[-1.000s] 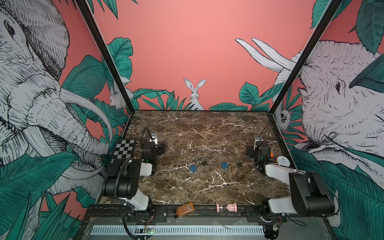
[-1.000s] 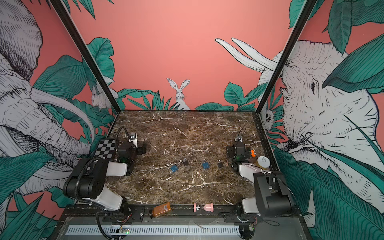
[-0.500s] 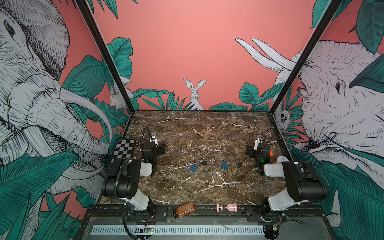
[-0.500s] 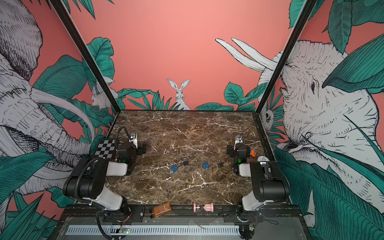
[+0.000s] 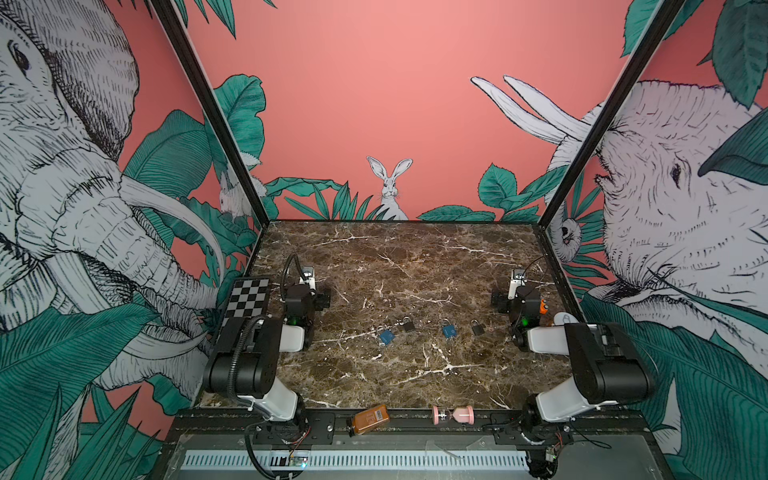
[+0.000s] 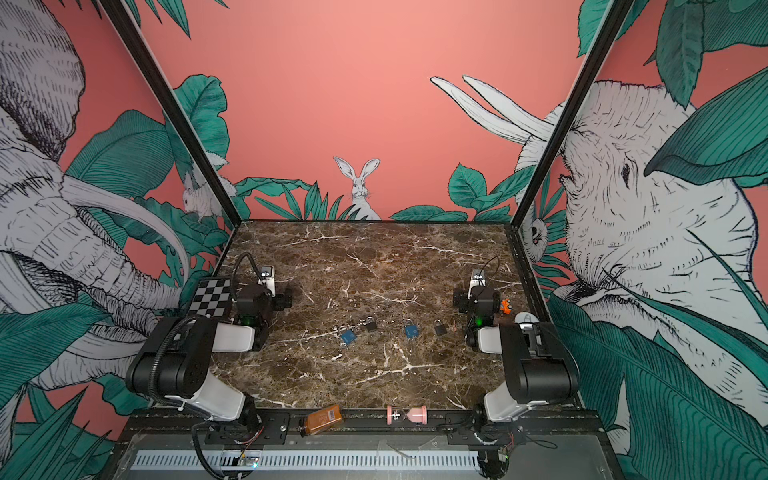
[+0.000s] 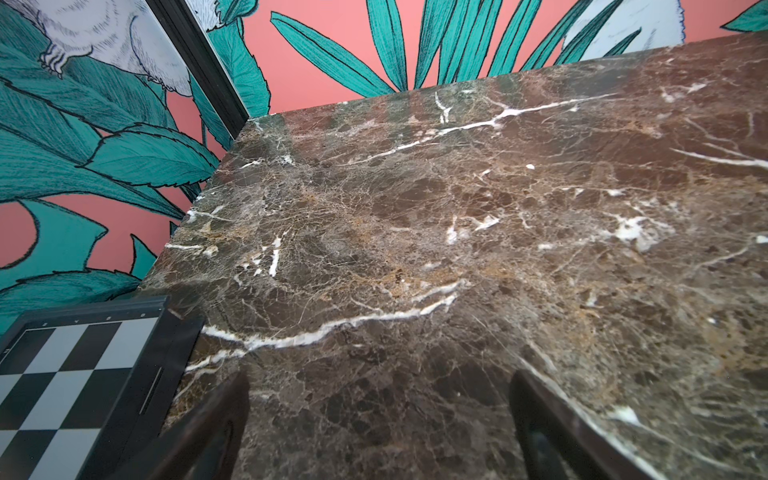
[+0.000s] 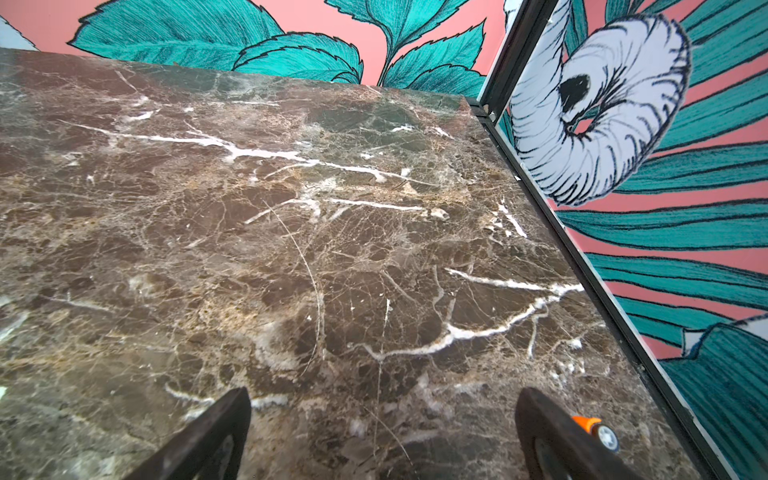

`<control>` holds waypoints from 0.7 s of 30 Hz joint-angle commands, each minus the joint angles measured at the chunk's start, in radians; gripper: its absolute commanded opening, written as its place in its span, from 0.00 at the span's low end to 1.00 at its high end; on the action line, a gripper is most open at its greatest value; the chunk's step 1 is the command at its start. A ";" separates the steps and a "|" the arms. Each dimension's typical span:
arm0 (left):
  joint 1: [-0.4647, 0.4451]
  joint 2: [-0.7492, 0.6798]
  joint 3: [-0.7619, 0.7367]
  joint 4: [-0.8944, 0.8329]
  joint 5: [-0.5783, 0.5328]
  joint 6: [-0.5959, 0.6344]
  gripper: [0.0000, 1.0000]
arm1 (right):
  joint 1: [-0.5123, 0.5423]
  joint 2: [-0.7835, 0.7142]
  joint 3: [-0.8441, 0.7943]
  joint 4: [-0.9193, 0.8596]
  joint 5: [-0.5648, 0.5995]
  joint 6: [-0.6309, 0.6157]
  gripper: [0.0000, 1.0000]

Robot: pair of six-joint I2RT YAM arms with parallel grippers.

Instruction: Lock with the key

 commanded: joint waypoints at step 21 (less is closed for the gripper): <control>0.005 -0.018 0.010 0.003 0.008 -0.004 0.98 | 0.000 -0.012 0.009 0.039 -0.009 -0.006 0.98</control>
